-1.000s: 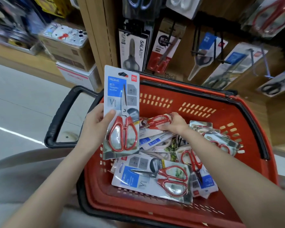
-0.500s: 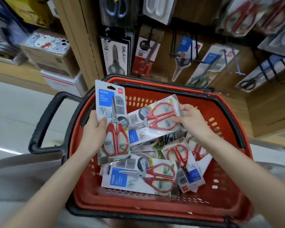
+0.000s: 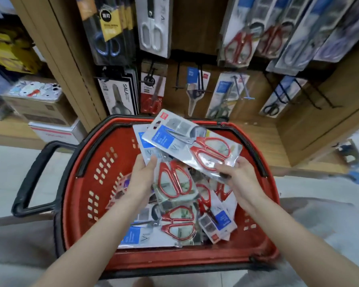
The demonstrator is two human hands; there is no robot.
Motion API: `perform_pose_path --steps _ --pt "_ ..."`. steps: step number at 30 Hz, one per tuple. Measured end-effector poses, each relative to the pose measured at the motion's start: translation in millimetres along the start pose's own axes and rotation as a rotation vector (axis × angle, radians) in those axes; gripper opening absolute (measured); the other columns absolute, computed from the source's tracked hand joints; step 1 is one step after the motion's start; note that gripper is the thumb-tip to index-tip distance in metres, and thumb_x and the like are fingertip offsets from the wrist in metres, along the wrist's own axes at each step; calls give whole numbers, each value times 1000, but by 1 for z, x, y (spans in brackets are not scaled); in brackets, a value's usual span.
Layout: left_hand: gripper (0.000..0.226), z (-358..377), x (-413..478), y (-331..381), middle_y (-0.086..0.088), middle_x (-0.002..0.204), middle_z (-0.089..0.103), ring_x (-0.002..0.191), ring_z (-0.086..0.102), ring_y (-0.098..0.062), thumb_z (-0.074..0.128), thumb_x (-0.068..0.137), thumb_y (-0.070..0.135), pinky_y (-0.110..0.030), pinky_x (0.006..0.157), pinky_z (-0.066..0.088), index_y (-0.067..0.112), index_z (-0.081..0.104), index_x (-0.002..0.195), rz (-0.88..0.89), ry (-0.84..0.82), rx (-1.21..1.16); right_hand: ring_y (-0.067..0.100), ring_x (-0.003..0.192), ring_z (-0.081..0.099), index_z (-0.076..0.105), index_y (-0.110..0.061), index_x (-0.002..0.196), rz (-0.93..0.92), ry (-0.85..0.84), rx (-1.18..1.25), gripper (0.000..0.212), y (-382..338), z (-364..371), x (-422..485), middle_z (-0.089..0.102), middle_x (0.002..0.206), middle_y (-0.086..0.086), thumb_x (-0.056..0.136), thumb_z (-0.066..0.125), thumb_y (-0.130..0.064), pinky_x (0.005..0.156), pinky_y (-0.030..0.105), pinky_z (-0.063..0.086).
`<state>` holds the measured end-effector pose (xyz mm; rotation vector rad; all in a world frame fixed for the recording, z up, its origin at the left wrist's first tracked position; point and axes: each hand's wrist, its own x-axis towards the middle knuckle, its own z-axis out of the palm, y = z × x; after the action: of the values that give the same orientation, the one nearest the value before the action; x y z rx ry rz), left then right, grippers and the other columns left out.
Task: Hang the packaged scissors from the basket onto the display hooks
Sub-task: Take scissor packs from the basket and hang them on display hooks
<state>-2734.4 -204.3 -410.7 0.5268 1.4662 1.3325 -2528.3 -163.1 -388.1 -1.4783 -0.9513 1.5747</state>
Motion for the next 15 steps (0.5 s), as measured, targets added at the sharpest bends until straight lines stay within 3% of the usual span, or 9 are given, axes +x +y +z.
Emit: perform_pose_path --steps 4,8,12,13,15 --pt "22 24 -6 5 5 113 67 103 64 -9 51 98 18 -24 83 51 20 56 119 82 -17 -43 20 99 69 52 -15 113 4 -108 -73 48 22 -1 -24 71 109 7 74 78 -5 91 40 53" --pt "22 33 -4 18 9 107 70 100 66 -11 60 93 17 -32 86 52 31 60 110 180 3 60 7 97 67 57 -24 111 -112 -148 -343 44 16 -8 -28 71 106 -3 74 80 -20 95 31 51" --pt "26 44 -2 40 7 102 70 92 66 -7 68 85 14 -25 79 53 20 63 109 286 -12 191 9 124 44 31 -16 142 -300 1 -546 82 -15 -13 -13 42 137 -2 75 77 -32 104 22 36" --pt "25 49 -1 44 8 100 70 90 66 -6 70 83 13 -21 77 52 21 64 106 314 -35 224 4 121 43 31 -19 141 -365 -20 -574 77 -27 -11 -11 42 133 -8 78 74 -33 101 17 34" --pt "29 59 -1 52 14 96 69 88 66 1 73 79 11 -12 72 51 26 65 102 373 -94 289 -8 99 51 41 -26 123 -451 -43 -551 50 -49 -5 -4 50 114 -17 83 71 -29 81 3 39"
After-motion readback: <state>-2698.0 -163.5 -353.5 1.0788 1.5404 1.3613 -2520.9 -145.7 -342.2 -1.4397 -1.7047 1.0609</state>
